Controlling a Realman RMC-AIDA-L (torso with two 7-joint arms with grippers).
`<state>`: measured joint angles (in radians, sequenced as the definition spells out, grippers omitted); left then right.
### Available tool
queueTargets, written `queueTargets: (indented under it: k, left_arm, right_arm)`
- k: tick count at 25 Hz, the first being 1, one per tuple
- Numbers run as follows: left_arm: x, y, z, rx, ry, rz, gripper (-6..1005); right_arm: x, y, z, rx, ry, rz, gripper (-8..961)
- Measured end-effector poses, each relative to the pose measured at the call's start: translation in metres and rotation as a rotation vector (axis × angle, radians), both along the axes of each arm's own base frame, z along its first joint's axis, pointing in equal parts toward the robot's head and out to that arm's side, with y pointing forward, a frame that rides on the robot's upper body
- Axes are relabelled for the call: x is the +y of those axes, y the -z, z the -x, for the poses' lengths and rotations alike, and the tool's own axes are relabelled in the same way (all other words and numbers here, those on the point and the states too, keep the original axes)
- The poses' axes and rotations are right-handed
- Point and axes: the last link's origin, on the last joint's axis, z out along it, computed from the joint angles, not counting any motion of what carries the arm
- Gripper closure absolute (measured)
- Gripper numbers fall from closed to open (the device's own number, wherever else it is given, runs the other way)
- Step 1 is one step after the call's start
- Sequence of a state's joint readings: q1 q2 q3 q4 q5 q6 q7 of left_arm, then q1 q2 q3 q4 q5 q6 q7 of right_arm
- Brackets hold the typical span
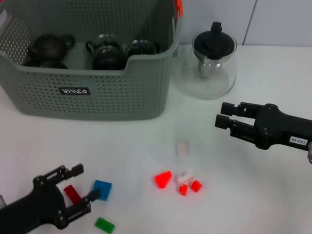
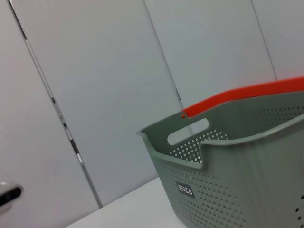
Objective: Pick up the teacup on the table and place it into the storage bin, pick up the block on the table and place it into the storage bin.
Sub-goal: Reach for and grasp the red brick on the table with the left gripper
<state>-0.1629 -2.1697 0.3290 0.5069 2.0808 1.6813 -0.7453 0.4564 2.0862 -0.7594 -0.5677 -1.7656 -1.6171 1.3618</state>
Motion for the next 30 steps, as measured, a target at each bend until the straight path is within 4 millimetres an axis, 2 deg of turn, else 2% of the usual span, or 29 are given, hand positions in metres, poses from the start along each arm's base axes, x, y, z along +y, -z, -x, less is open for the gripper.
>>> queueTargets:
  k: [2, 13, 19, 21, 30]
  left_arm:
    - [-0.001, 0.006, 0.005, 0.024, -0.029, 0.016, 311]
    - [-0.007, 0.012, 0.012, 0.051, -0.071, 0.004, 290]
    - [-0.016, 0.012, 0.022, 0.120, -0.066, -0.078, 278]
    - [-0.017, 0.012, 0.025, 0.137, -0.074, -0.091, 117]
    - [-0.019, 0.016, 0.031, 0.163, -0.109, -0.077, 122]
  right_arm:
    - [-0.001, 0.000, -0.001, 0.000, 0.003, 0.000, 478]
    - [-0.002, 0.000, -0.002, 0.000, 0.008, 0.000, 479]
    - [-0.001, 0.000, -0.001, 0.001, 0.004, 0.001, 479]
    - [-0.001, 0.000, -0.001, 0.001, 0.004, 0.001, 479]
    - [-0.001, 0.000, -0.001, 0.000, 0.002, 0.000, 478]
